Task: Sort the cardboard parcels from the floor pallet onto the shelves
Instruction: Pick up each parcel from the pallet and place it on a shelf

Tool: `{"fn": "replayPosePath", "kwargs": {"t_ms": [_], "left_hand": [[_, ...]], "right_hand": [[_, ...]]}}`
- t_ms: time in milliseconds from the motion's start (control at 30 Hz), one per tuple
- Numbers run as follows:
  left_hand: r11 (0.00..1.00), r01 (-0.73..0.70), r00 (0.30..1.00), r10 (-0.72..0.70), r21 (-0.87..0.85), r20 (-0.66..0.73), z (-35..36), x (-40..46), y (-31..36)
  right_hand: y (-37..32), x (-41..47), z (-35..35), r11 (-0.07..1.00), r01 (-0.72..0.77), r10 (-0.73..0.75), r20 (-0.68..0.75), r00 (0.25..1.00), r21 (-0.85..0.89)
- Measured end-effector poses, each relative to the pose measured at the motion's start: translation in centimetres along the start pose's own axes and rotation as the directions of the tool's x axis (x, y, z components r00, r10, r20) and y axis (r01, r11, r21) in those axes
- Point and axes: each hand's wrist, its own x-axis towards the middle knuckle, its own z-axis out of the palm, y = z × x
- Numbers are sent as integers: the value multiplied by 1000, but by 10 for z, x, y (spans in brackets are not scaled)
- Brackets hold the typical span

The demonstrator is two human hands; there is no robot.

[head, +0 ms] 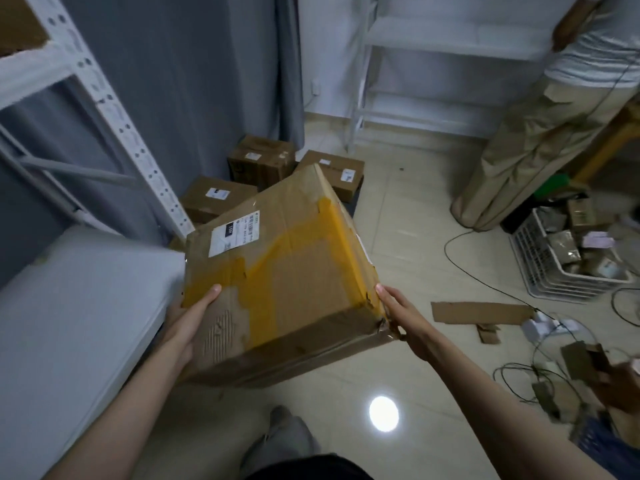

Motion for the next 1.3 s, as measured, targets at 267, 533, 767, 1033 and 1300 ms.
{"fn": "replayPosePath", "kwargs": {"t_ms": [267,533,767,1033,1300], "left_hand": [[999,-26,997,23,39,71,110,82,66],[999,-7,988,-1,50,155,231,200,146],[993,-33,979,9,114,204,294,284,219],[981,-102,983,74,164,167,326,350,275],[978,-39,994,17,206,109,355,424,287]], "right_hand": [[-30,73,-62,1000,-18,20,-165,986,13],[-91,192,-122,995,-102,104,-258,960,21],[-143,284,-149,993,-78,102,-301,948,92],[-176,377,-152,991,-82,107,-270,957,102],[-202,479,-153,986,-102,130,-236,963,128]]}}
